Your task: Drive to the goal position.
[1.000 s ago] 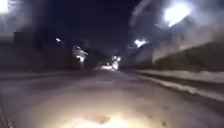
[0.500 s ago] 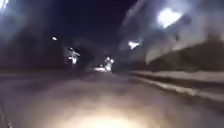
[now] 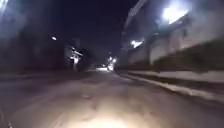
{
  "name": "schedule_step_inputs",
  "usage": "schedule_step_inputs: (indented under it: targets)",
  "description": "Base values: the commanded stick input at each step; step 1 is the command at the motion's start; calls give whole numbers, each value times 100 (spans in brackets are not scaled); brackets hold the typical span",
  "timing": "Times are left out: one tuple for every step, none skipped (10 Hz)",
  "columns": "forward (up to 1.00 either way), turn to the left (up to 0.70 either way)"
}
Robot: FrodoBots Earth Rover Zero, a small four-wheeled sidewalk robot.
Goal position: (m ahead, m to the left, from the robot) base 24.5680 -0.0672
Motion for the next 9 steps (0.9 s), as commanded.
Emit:
schedule_step_inputs:
  targets:
    - [70,0]
    - [70,0]
    - [70,0]
    - [70,0]
    - [70,0]
    - [70,0]
    - [70,0]
    - [70,0]
    - [70,-4]
